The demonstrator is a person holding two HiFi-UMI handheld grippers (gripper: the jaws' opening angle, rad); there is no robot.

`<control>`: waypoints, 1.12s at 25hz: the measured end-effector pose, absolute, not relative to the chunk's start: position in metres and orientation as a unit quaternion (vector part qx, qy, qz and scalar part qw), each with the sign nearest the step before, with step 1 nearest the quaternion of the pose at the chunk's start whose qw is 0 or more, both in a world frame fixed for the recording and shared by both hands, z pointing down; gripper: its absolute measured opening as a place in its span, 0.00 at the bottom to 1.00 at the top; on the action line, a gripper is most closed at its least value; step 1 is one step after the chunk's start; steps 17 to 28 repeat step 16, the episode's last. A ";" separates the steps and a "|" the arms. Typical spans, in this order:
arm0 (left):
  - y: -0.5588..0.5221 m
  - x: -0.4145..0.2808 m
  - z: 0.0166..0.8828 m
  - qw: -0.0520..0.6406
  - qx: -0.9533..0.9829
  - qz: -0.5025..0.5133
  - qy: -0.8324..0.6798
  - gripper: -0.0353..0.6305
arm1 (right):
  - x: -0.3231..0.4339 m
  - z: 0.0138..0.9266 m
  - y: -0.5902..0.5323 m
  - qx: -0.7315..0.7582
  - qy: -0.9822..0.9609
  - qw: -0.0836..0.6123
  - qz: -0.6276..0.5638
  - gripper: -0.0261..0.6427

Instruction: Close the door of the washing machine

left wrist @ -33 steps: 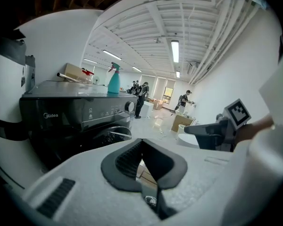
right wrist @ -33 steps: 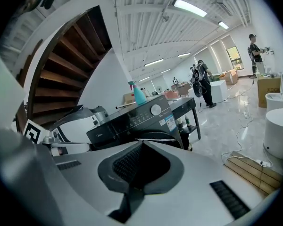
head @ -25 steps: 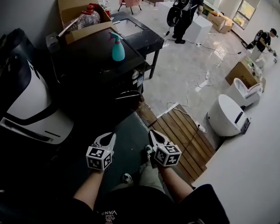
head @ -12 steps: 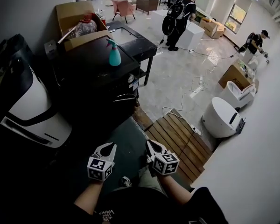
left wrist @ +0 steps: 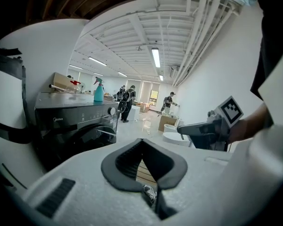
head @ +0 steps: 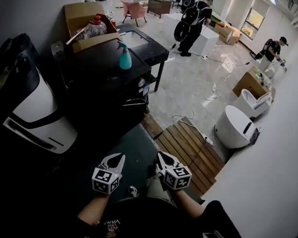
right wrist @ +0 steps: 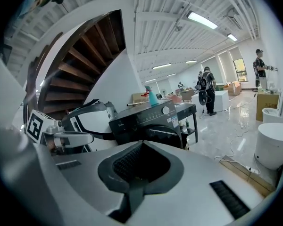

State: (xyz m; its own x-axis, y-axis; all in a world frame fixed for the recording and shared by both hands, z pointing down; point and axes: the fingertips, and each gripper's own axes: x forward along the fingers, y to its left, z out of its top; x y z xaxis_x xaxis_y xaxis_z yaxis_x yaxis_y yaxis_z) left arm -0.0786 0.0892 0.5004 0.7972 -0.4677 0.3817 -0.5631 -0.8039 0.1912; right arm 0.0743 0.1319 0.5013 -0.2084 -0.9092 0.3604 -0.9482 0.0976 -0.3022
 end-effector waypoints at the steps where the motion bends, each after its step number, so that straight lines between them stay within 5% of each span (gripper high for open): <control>1: 0.091 -0.079 0.501 0.148 0.935 0.163 -0.277 0.07 | 0.074 0.501 0.133 0.629 -0.739 0.046 0.235 0.04; 28: 0.090 -0.080 0.496 0.129 0.938 0.161 -0.277 0.07 | 0.080 0.488 0.127 0.645 -0.732 0.037 0.218 0.04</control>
